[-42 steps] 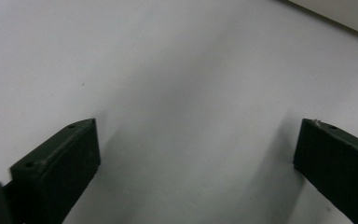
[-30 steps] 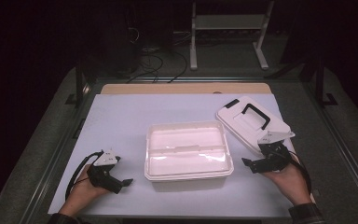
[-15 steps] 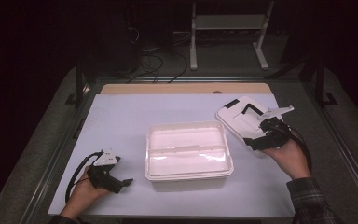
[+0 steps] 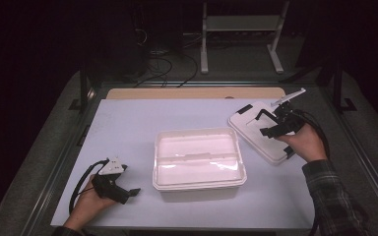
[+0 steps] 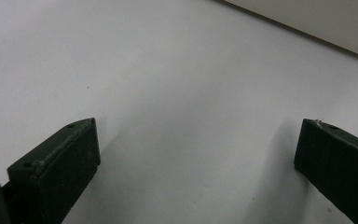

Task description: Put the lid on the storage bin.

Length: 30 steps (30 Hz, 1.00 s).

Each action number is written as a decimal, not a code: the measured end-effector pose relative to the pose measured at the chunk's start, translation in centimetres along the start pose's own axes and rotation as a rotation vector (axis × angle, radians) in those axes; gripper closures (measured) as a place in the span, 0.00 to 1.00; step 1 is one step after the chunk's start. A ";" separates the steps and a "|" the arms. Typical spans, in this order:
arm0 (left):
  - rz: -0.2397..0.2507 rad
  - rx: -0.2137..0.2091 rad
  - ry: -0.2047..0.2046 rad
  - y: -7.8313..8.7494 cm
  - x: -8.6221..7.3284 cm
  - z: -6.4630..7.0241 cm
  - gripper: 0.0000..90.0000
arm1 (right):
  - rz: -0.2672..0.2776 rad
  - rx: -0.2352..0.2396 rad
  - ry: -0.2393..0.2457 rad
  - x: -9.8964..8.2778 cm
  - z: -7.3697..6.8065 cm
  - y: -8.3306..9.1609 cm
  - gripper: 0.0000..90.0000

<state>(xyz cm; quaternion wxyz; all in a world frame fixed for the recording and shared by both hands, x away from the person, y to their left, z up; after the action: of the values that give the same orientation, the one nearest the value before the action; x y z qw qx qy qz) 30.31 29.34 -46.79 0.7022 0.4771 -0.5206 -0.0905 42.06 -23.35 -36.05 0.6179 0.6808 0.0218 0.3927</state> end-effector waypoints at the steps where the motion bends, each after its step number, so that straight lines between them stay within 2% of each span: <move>1: 0.000 0.000 0.000 0.0 0.0 0.0 0.00 | -0.004 0.000 0.000 0.3 0.3 -0.1 0.23; 9: 0.000 -0.001 0.000 0.0 0.0 0.0 0.00 | -0.062 0.015 -0.009 2.1 3.0 -1.3 0.30; 17: 0.000 -0.001 0.001 0.0 0.0 0.0 0.00 | -0.145 0.035 -0.033 3.0 5.3 -3.3 0.39; 19: 0.000 -0.001 0.001 0.0 0.0 0.0 0.00 | -0.170 0.037 -0.035 3.1 5.7 -3.9 0.41; 23: 0.000 -0.001 0.002 0.0 0.0 0.0 0.00 | -0.182 0.037 -0.044 3.4 6.2 -4.6 0.47; 26: 0.000 -0.001 0.001 0.0 0.0 0.0 0.00 | -0.228 0.031 -0.041 3.3 6.6 -5.5 0.49; 30: 0.000 -0.001 0.001 0.0 0.0 0.0 0.00 | -0.236 0.038 -0.043 3.3 6.8 -6.0 0.56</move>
<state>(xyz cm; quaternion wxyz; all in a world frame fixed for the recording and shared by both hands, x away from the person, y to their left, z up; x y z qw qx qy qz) 30.31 29.36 -46.80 0.7028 0.4769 -0.5201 -0.0903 50.93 -25.81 -39.03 0.6470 0.6935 0.0959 0.3021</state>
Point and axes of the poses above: each handheld gripper's, and its own axes: y roughly backward along the jaws, x roughly out of its top, z roughly to its right, the point moved 2 cm from there along -y, roughly forward along the jaws, and after that the axes turned 4 degrees about -z, right-handed, at the moved point
